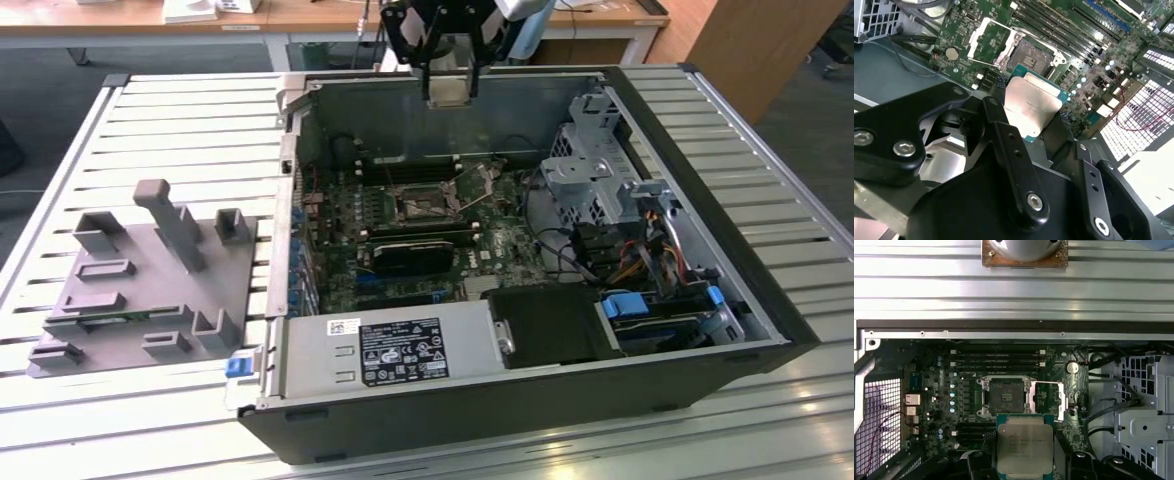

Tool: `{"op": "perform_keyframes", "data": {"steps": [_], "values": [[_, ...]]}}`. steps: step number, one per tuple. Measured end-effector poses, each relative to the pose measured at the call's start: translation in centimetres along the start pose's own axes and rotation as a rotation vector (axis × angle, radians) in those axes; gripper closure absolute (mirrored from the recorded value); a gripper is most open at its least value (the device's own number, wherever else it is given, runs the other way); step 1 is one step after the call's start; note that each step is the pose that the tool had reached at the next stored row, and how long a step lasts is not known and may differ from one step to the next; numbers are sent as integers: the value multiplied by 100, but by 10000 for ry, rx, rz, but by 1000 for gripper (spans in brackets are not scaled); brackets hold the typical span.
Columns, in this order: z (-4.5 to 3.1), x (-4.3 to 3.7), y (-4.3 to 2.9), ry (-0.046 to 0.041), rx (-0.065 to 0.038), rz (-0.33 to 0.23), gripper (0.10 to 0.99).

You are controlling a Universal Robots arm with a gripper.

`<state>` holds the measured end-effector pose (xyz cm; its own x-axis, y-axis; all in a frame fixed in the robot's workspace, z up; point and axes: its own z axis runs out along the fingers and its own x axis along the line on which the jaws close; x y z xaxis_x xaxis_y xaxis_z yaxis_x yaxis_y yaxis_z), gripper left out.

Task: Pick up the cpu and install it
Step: 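Place the cpu into insertion slot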

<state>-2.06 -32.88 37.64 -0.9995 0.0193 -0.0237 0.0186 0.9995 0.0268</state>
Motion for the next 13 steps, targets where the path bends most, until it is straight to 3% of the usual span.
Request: {"op": "perform_keyframes", "data": {"steps": [4, 13], "values": [[3, 0, 0, -11, 10, 404, 545], [7, 0, 0, -53, 53, 1977, 545]]}}
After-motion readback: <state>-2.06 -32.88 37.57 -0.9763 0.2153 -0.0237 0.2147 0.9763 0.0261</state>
